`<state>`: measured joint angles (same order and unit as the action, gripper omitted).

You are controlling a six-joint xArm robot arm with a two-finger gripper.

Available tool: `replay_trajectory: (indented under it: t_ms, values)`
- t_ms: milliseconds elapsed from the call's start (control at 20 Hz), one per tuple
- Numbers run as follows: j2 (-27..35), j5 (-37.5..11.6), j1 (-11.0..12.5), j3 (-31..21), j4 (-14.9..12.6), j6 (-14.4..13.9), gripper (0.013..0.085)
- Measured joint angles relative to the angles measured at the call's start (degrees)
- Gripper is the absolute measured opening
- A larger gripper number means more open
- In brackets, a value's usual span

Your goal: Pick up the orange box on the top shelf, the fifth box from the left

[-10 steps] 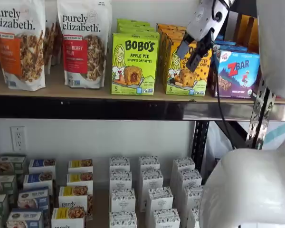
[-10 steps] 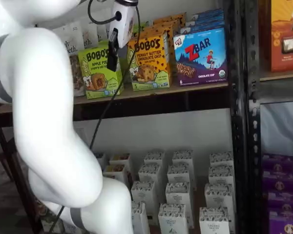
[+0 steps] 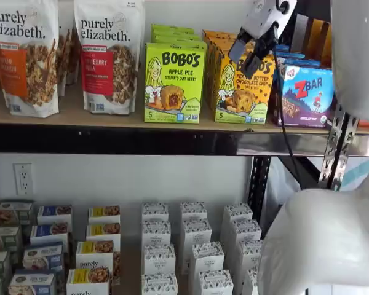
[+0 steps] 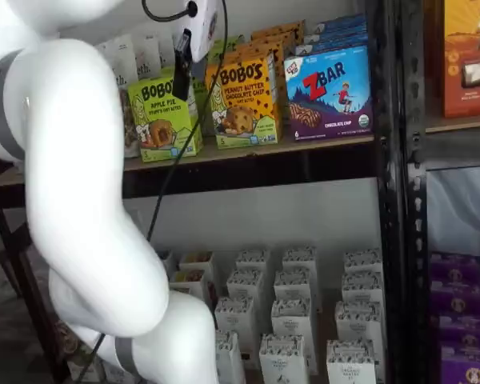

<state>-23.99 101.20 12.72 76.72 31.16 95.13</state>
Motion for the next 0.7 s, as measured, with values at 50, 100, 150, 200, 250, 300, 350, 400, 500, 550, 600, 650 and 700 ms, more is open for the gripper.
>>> replay_trajectory:
  t_ms: [50, 100, 150, 200, 250, 300, 350, 400, 500, 550, 600, 650, 700]
  values:
    - [-0.43, -1.21, 0.23, -0.42, 0.75, 0.01, 0.085]
    - [-0.97, -2.77, 0.44, -1.0, 1.55, 0.01, 0.085]
    - [-1.71, -4.89, 0.6, -1.9, 2.47, 0.03, 0.085]
    - [-2.4, -6.88, 0.66, -2.78, 3.14, 0.05, 0.085]
    - [-2.89, -8.57, 0.75, -3.38, 3.73, 0.09, 0.085]
    - [-3.26, -10.12, 0.89, -3.89, 4.27, 0.17, 0.085]
    - [-3.58, -11.43, 1.04, -4.28, 4.68, 0.28, 0.085]
    - [-3.89, -12.73, 1.16, -4.7, 4.99, 0.4, 0.085]
    - [-4.41, -15.44, 1.29, -5.46, 5.25, 0.71, 0.085]
    - [-4.6, -16.59, 1.29, -5.77, 5.15, 0.84, 0.085]
    - [-4.77, -17.93, 1.21, -6.11, 4.87, 1.03, 0.085]
    - [-4.78, -19.01, 1.18, -6.28, 4.55, 1.26, 0.085]
    - [-4.65, -19.74, 1.18, -6.3, 4.28, 1.46, 0.085]
